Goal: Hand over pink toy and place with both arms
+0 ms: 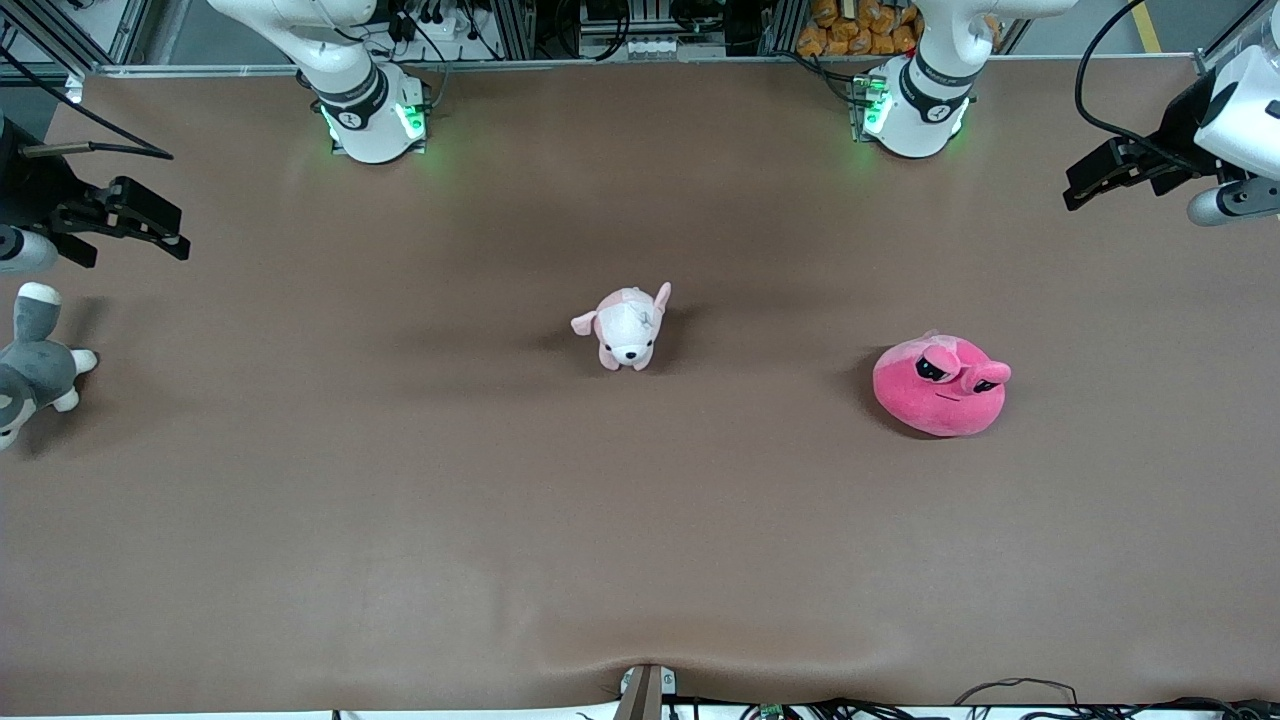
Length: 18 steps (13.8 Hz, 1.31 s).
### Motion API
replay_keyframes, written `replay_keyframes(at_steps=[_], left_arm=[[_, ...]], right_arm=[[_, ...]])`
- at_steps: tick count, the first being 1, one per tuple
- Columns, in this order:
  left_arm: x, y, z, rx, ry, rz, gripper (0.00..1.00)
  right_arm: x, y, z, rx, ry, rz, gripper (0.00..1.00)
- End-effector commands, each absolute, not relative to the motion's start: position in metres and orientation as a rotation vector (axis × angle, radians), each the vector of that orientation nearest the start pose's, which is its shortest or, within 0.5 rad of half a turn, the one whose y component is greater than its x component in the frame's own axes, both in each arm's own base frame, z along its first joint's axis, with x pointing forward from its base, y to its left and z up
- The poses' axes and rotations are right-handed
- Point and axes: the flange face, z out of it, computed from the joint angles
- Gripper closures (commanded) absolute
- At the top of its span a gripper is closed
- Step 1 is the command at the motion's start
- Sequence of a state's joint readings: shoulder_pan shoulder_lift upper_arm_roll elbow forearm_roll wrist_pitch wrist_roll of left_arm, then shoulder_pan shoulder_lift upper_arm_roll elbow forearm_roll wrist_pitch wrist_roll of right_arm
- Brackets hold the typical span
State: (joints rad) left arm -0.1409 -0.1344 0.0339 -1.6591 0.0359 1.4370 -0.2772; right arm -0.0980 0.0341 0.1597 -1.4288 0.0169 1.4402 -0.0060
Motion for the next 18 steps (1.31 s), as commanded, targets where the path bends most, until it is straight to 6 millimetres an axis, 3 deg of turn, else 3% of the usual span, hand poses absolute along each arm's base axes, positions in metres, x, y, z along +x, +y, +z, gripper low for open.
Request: replay_keyframes(at_steps=[1,15,18], left_arm=[[0.489,-0.049,0.64,-3.074,-0.271,0.143,0.0],[0.489,-0.051,0.629,-3.048,-0.266,0.158,0.0],[0.492,-0.05,0.615,-3.048,-0.274,0.153,0.0]], right_arm=[[0.551,0.033,0.662,-3.104,-0.084,0.037,0.0],[0.551,0.031,0.662,-3.104,-0.08,0.041,0.0],[0.551,0.031,0.661,-3.104,-0.077,0.044,0.0]])
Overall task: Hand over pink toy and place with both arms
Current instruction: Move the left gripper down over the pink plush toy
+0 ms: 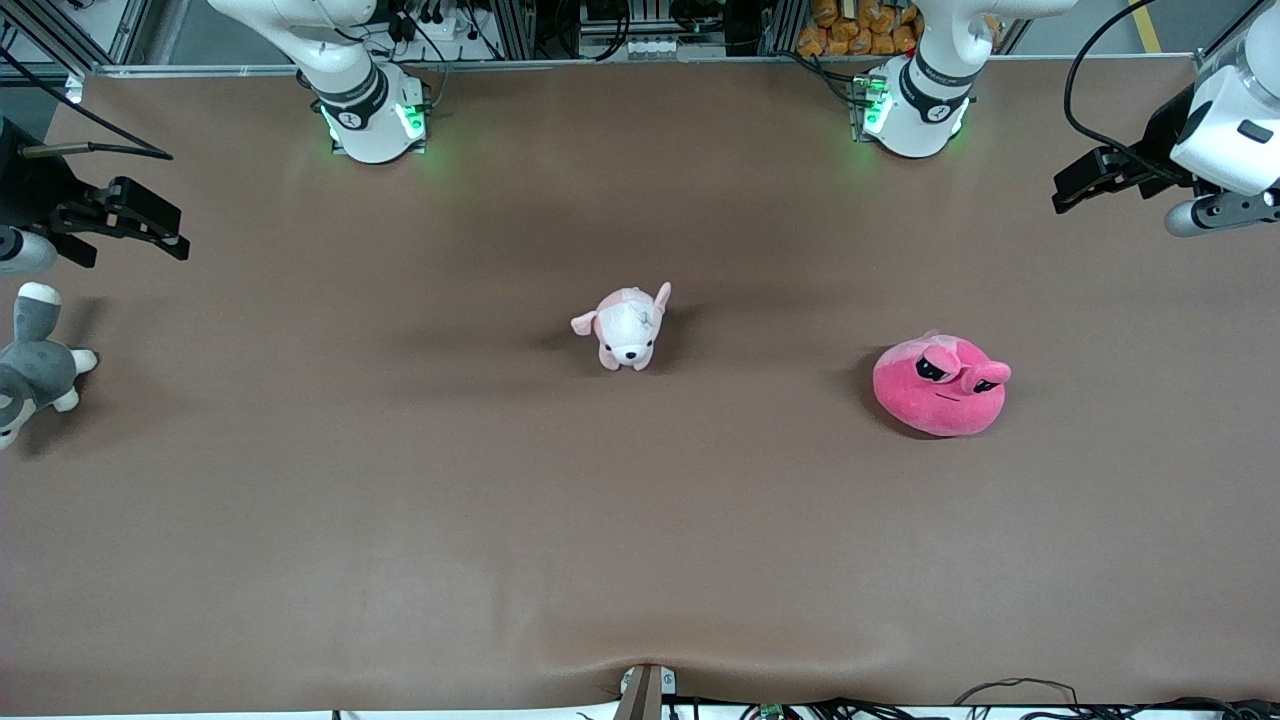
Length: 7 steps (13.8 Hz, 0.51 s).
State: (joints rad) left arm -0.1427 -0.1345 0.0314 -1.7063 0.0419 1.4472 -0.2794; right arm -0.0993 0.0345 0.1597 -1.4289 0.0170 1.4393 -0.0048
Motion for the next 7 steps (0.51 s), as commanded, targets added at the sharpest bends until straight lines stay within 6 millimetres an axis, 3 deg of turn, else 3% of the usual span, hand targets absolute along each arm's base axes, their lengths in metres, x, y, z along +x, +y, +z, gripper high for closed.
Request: replay_keyframes(at_steps=[1,3,7], left_arm=[[0.493,-0.051,0.611,-3.046,-0.294,0.152,0.0],[0.495,-0.051,0.6,-3.03,-0.407,0.152,0.0],[0.504,-0.051,0.557,-2.987,-0.656,0.119,0.0]], right_arm=[[0.551,0.03,0.661,-3.104,-0.075,0.044,0.0],[0.551,0.03,0.661,-3.104,-0.075,0.044,0.0],[0.551,0.03,0.661,-3.099,-0.073,0.044,0.0]])
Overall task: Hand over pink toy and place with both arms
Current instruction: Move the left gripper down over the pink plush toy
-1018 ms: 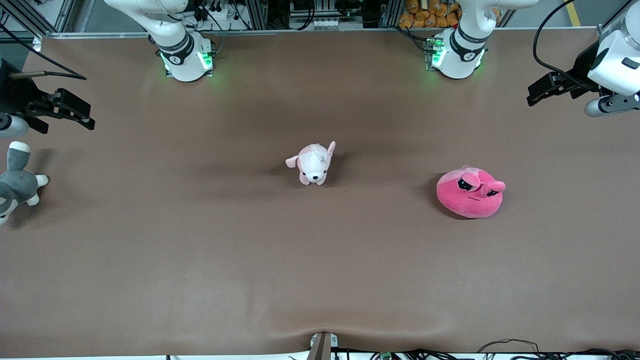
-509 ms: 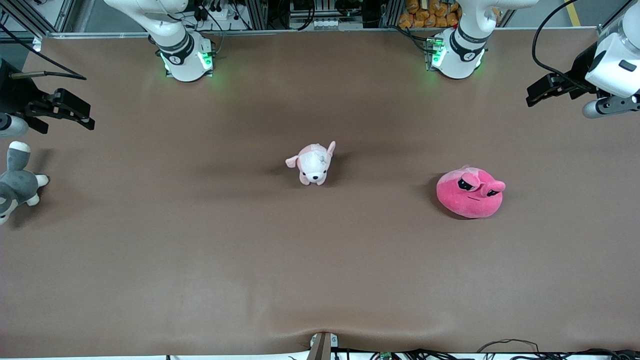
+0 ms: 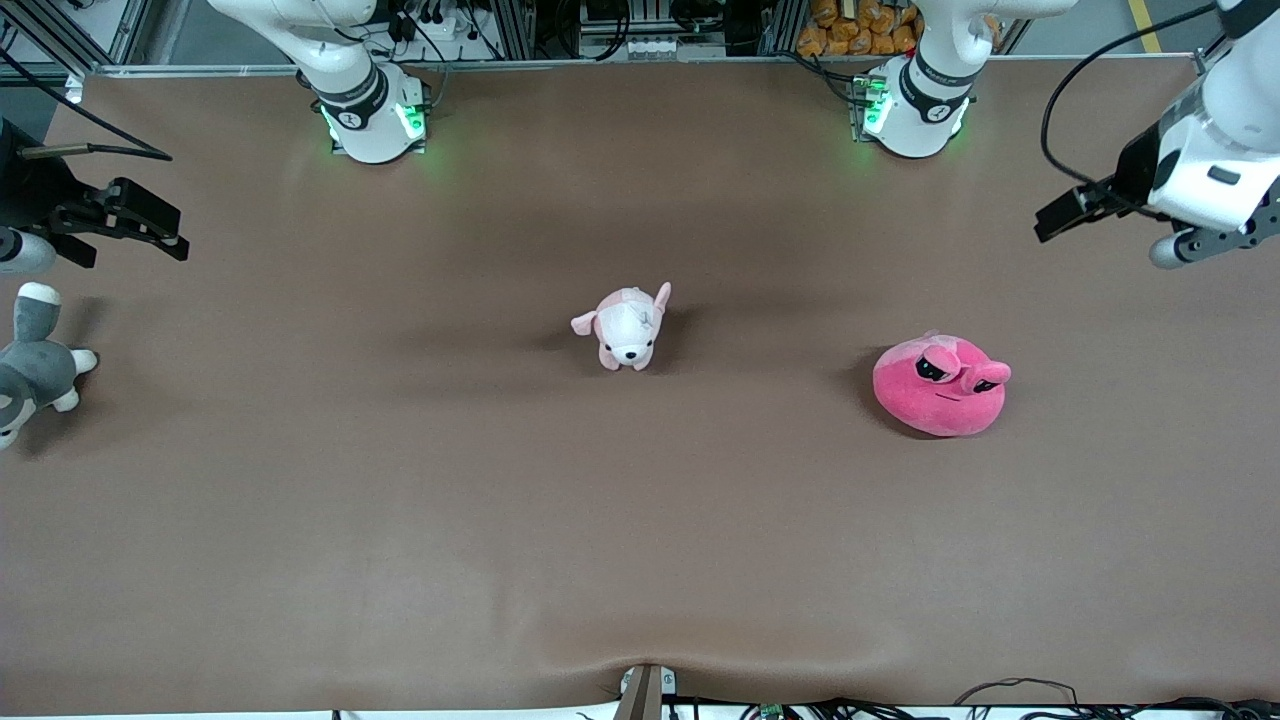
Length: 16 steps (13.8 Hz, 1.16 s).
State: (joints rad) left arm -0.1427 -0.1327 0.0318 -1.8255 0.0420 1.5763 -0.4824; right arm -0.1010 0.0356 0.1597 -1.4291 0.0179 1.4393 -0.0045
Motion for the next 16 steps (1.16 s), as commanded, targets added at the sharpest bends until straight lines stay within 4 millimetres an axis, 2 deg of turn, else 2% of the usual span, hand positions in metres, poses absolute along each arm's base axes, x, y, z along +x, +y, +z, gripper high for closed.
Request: replay_keyframes(at_steps=[1,4,6,7,9,11,14,16], left_arm=[[0.506,-0.051,0.546,-2.976,-0.715,0.101,0.0],[0.511,-0.051,0.512,-2.939,-0.894,0.057,0.0],[0.518,-0.031,0.494,-2.907,-1.057,0.032,0.0],[0.522,-0.029,0.485,-2.9,-1.093,0.046,0.0],[0.533,-0.007,0.465,-2.845,-1.354,0.096,0.0],[0.542,-0.006,0.443,-2.763,-1.555,0.152,0.0],[0.553,-0.005,0.406,-2.643,-1.715,0.211,0.0],[0.562,-0.005,0.389,-2.581,-1.835,0.242,0.0]], right_arm=[[0.551,0.031,0.661,-3.099,-0.076,0.044,0.0],[0.551,0.03,0.661,-3.099,-0.073,0.044,0.0],[0.551,0.03,0.661,-3.099,-0.073,0.049,0.0],[0.551,0.03,0.661,-3.099,-0.073,0.049,0.0],[0.551,0.03,0.661,-3.099,-0.073,0.049,0.0],[0.551,0.03,0.66,-3.099,-0.073,0.051,0.0],[0.551,0.031,0.66,-3.099,-0.076,0.053,0.0],[0.551,0.031,0.66,-3.099,-0.076,0.053,0.0]])
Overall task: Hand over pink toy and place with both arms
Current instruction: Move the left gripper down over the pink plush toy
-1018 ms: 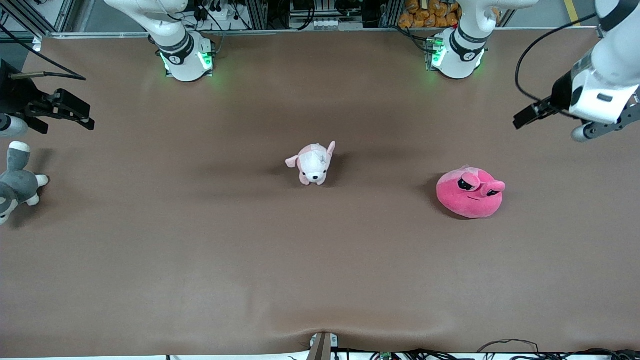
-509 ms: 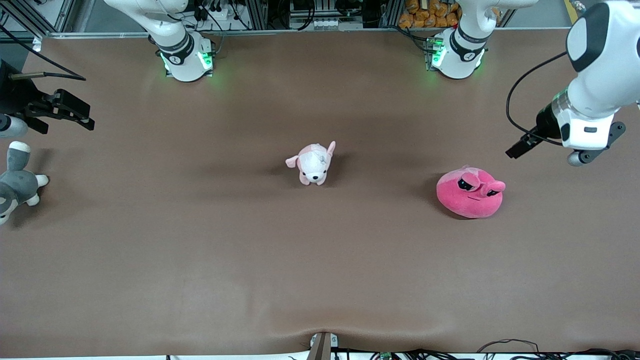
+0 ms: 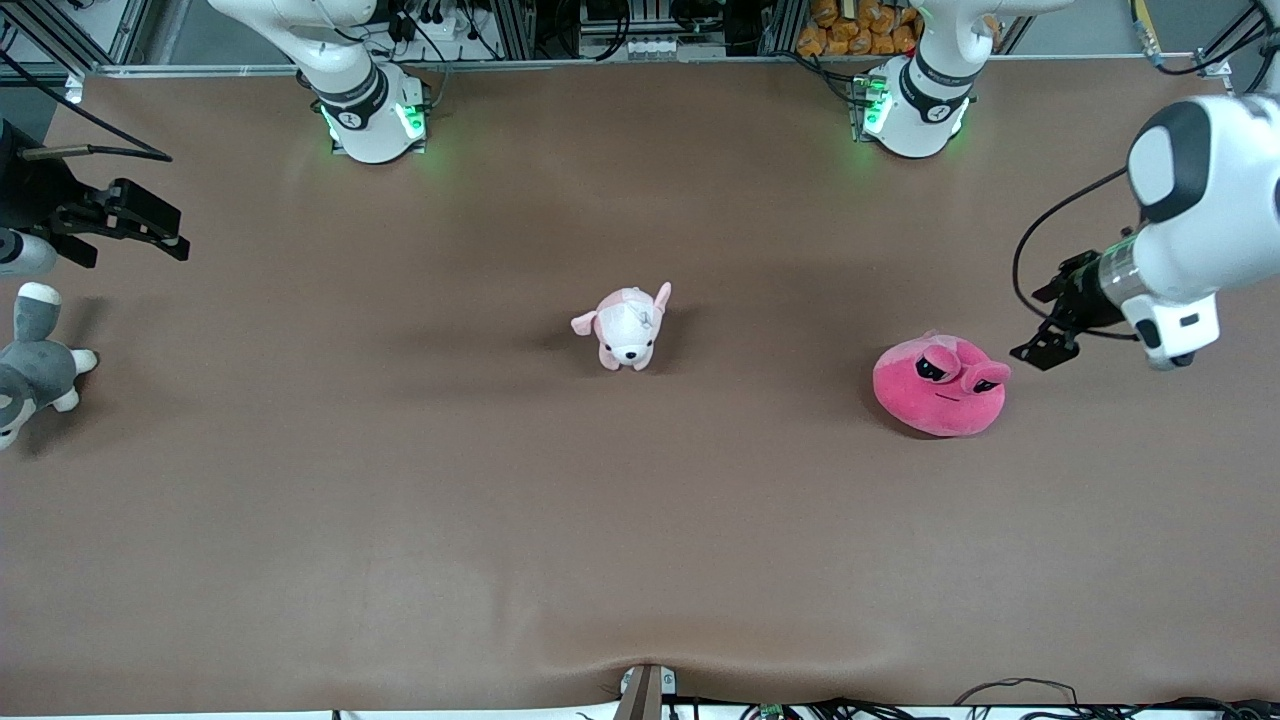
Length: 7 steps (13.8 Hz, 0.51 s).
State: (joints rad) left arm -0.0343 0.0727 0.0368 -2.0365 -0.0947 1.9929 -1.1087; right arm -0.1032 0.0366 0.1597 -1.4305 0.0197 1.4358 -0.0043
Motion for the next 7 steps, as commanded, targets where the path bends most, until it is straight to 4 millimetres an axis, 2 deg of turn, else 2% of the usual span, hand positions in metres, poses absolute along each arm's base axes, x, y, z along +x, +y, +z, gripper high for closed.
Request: replay_keyframes(at_steps=[1,4,7], left_arm=[[0.567,-0.003,0.384,-2.556,-1.915,0.258,0.0],[0.579,0.011,0.364,-2.489,-2.104,0.381,0.0],[0.581,0.013,0.34,-2.448,-2.132,0.454,0.0]], right_arm=[[0.551,0.031,0.66,-3.099,-0.076,0.053,0.0],[0.551,0.032,0.659,-3.099,-0.081,0.056,0.0],[0.552,0.031,0.661,-3.099,-0.078,0.046,0.0]])
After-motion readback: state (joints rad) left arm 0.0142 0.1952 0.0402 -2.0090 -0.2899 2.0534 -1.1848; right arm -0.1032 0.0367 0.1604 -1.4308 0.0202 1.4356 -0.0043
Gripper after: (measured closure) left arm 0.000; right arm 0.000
